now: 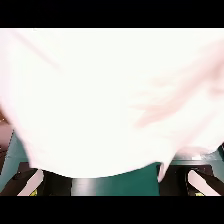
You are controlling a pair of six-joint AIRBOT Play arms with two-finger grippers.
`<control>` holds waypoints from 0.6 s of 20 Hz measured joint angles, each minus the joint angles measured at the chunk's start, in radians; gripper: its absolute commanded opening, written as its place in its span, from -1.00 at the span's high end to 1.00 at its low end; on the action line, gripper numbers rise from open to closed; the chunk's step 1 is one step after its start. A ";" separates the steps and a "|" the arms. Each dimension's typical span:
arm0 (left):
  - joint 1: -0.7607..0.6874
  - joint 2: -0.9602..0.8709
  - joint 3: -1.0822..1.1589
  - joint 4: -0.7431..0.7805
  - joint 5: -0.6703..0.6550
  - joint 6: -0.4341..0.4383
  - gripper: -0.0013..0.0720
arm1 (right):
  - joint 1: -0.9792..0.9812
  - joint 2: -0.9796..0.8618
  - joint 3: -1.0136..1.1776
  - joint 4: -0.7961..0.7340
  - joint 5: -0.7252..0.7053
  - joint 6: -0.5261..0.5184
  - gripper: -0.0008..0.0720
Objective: Fold the shirts.
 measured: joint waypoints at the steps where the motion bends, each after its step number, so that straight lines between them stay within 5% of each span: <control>1: 0.000 -0.030 -0.077 0.001 -0.015 0.001 0.89 | 0.016 -0.044 -0.047 0.000 0.025 0.002 0.94; 7: -0.001 -0.290 -0.395 -0.002 -0.024 0.068 0.89 | 0.138 -0.356 -0.256 0.020 0.011 -0.010 0.94; 12: -0.055 -0.544 -0.438 -0.029 0.174 0.184 0.89 | 0.167 -0.546 -0.295 0.023 -0.190 -0.012 0.94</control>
